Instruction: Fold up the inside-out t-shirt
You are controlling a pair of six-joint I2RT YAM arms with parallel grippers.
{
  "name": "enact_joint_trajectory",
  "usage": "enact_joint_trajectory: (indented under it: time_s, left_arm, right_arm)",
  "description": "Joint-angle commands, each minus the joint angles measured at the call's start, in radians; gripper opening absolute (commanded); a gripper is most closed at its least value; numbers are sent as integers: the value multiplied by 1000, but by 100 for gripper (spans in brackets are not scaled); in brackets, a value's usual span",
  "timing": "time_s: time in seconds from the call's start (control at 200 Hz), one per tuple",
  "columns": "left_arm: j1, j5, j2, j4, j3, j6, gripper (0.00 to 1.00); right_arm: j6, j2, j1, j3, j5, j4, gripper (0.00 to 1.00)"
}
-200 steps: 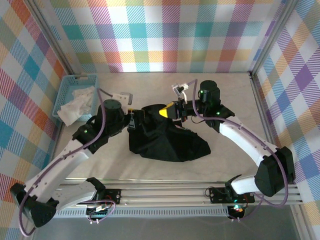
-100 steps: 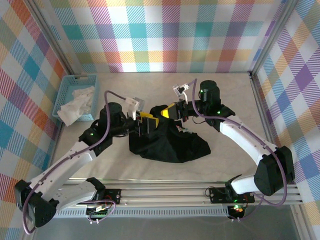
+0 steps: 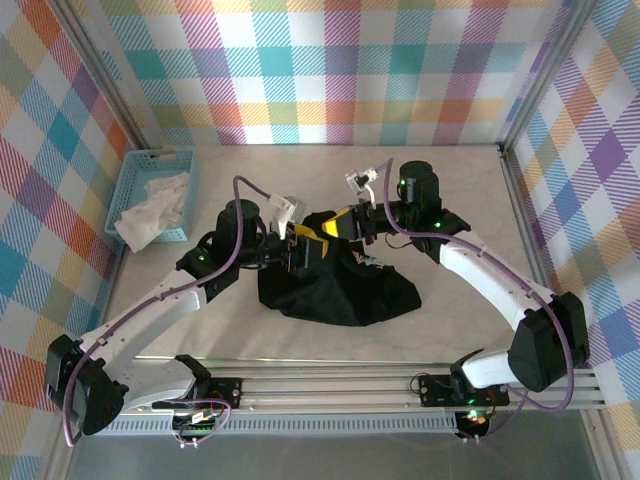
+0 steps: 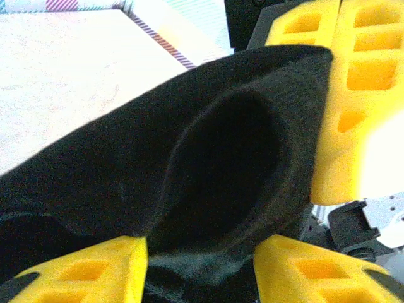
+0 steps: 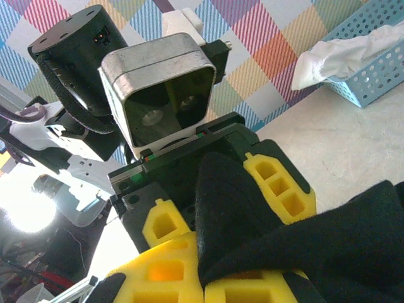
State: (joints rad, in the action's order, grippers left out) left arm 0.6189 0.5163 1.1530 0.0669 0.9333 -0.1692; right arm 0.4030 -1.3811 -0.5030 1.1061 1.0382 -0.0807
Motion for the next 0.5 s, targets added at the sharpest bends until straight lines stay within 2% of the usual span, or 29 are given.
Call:
enact_joint_trajectory:
  time_s: [0.0, 0.05, 0.28, 0.4, 0.495]
  left_arm:
    - [-6, 24, 1, -48, 42, 27, 38]
    - [-5, 14, -3, -42, 43, 30, 30]
    - [-5, -55, -24, -26, 32, 39, 9]
    - [-5, -66, -38, -6, 36, 39, 0]
    - [-5, -68, -53, 17, 42, 43, 0]
  right_arm:
    - [-31, 30, 9, 41, 30, 11, 0]
    - [-33, 30, 11, 42, 29, 14, 0]
    - [-42, 36, 20, 43, 27, 27, 0]
    - [-79, 35, 23, 59, 6, 85, 0]
    - [-114, 35, 23, 78, -21, 141, 0]
